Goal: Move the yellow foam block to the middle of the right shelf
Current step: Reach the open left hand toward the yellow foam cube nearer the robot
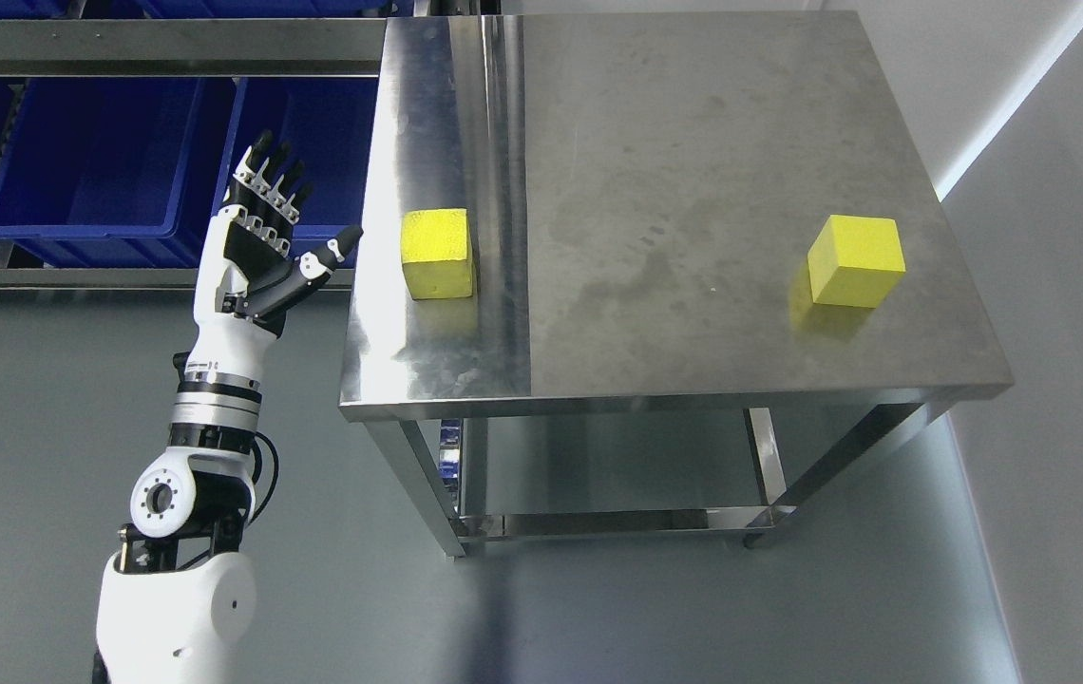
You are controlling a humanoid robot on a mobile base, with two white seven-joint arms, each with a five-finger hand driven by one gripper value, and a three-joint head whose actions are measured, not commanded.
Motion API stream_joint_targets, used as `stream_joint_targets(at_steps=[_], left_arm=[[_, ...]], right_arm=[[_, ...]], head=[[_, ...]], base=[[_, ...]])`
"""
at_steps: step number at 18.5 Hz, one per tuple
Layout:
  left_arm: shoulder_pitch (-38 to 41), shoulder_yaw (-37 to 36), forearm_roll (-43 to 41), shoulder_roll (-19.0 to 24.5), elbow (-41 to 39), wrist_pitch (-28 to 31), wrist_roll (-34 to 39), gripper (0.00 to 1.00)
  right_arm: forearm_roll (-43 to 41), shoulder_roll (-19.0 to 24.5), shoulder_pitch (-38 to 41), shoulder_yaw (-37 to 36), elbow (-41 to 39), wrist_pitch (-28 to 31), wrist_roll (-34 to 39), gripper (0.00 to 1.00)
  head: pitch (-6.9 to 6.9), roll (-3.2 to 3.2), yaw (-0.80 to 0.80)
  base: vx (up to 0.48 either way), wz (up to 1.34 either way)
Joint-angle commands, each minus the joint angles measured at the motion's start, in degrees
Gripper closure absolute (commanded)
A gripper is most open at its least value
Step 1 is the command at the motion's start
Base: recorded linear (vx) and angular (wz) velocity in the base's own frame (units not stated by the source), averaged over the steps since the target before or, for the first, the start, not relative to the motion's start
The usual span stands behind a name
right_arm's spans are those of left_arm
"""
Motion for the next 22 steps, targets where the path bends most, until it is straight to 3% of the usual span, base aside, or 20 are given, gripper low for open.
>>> stream_joint_targets(at_steps=[1, 5, 8, 13, 15, 19, 22], left_arm=[[0.0, 1.3, 0.0, 1.0, -0.2, -0.1, -0.1, 0.00], [-0.2, 3.0, 0.0, 1.0, -0.1, -1.4, -0.3, 0.00], [-2.4, 3.9, 0.0, 6.7, 0.2, -4.8, -4.5, 0.00], [-3.3, 3.1, -0.3, 15.6, 0.8, -5.1, -18.9, 0.01], [-3.5, 2.0, -5.0, 18.5, 2.8, -5.0, -20.4, 0.01], [-5.4, -0.7, -13.9, 18.3, 9.9, -5.1, -20.5, 0.01], [-8.0, -6.4, -14.2, 17.8, 13.0, -5.0, -20.5, 0.01]], right_arm=[[0.2, -1.0, 0.1, -0.1, -1.0, 0.0, 0.0, 0.00], [0.2, -1.0, 0.1, -0.1, -1.0, 0.0, 0.0, 0.00], [0.2, -1.0, 0.1, 0.0, -1.0, 0.0, 0.0, 0.00], [0.2, -1.0, 0.1, 0.0, -1.0, 0.0, 0.0, 0.00], [0.2, -1.0, 0.1, 0.0, -1.0, 0.0, 0.0, 0.00], [0.2, -1.0, 0.1, 0.0, -1.0, 0.0, 0.0, 0.00], [0.2, -1.0, 0.1, 0.0, -1.0, 0.0, 0.0, 0.00]], head=[[0.00, 0.00, 0.00], [0.00, 0.00, 0.00], [0.00, 0.00, 0.00], [0.00, 0.00, 0.00], [0.00, 0.00, 0.00], [0.00, 0.00, 0.00], [0.00, 0.00, 0.00]], base=[[0.008, -0.06], [0.003, -0.02], [0.000, 0.00], [0.000, 0.00], [0.000, 0.00], [0.000, 0.00], [0.000, 0.00]])
